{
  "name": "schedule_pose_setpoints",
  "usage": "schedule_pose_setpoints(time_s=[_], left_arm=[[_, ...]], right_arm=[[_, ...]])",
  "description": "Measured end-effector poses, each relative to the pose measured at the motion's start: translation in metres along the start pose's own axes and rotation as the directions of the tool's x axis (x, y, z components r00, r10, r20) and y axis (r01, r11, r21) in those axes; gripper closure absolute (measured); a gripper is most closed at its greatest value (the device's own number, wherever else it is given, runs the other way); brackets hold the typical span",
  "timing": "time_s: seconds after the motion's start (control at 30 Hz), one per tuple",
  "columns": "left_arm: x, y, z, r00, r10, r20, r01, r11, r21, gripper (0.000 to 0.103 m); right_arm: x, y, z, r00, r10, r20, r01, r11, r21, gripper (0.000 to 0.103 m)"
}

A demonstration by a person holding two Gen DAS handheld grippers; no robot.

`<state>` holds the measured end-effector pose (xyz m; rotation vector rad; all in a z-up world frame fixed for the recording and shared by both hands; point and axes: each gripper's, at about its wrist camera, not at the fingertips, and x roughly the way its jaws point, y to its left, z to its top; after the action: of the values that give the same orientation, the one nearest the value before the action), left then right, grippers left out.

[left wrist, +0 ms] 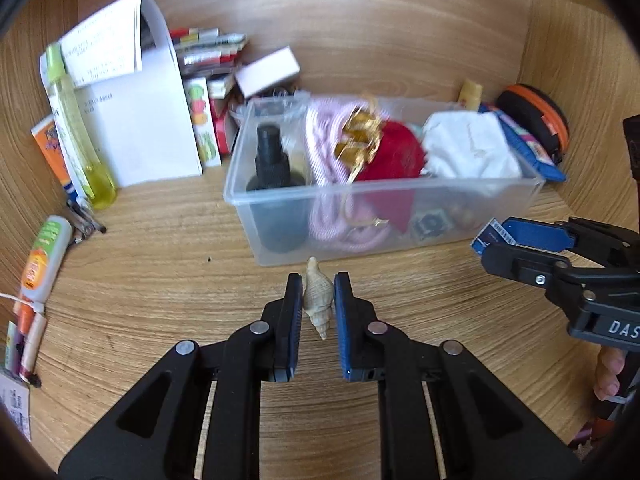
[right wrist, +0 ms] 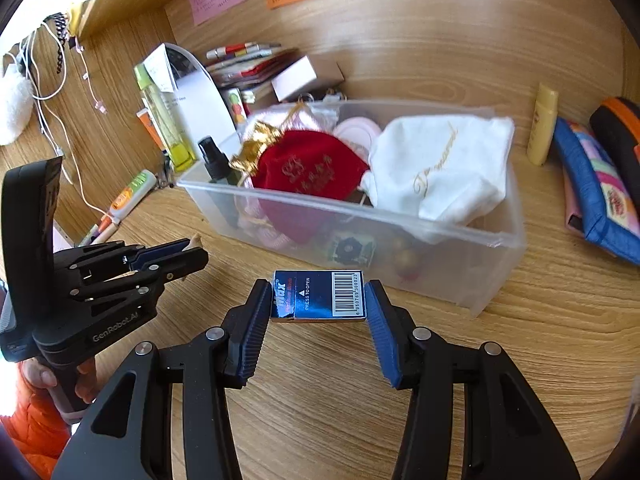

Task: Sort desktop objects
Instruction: 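Carry the seashell with left while right carries blue packet over box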

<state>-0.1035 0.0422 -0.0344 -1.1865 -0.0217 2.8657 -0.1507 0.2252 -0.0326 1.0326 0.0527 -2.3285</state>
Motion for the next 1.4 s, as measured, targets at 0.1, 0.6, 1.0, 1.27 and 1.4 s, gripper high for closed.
schedule_pose_setpoints(time_s=[0.1, 0.6, 1.0, 1.27, 1.4], left_arm=[[-0.012, -0.002, 0.003, 1.0, -0.003, 0.031, 0.002, 1.0, 0.013, 0.088], [-0.037, -0.008, 0.034, 0.99, -0.059, 0.129, 0.057, 0.998, 0.018, 0.088], [-0.024, -0.007, 0.069, 0.985, -0.085, 0.151, 0.083, 0.996, 0.019, 0.088], [0.002, -0.022, 0.082, 0.982, -0.165, 0.094, 0.163, 0.986, 0.033, 0.088], [0.015, -0.035, 0.084, 0.981, -0.182, 0.064, 0.178, 0.982, 0.061, 0.088]], right_arm=[[-0.01, 0.005, 0.005, 1.0, -0.016, 0.022, 0.016, 1.0, -0.012, 0.059], [-0.043, 0.005, 0.034, 0.991, -0.066, 0.117, 0.071, 0.997, -0.04, 0.059], [-0.028, -0.013, 0.059, 0.989, -0.083, 0.126, 0.088, 0.996, -0.032, 0.059], [-0.004, -0.028, 0.065, 0.993, -0.073, 0.095, 0.074, 0.997, -0.014, 0.059], [0.003, -0.034, 0.065, 0.995, -0.058, 0.085, 0.059, 0.998, -0.004, 0.059]])
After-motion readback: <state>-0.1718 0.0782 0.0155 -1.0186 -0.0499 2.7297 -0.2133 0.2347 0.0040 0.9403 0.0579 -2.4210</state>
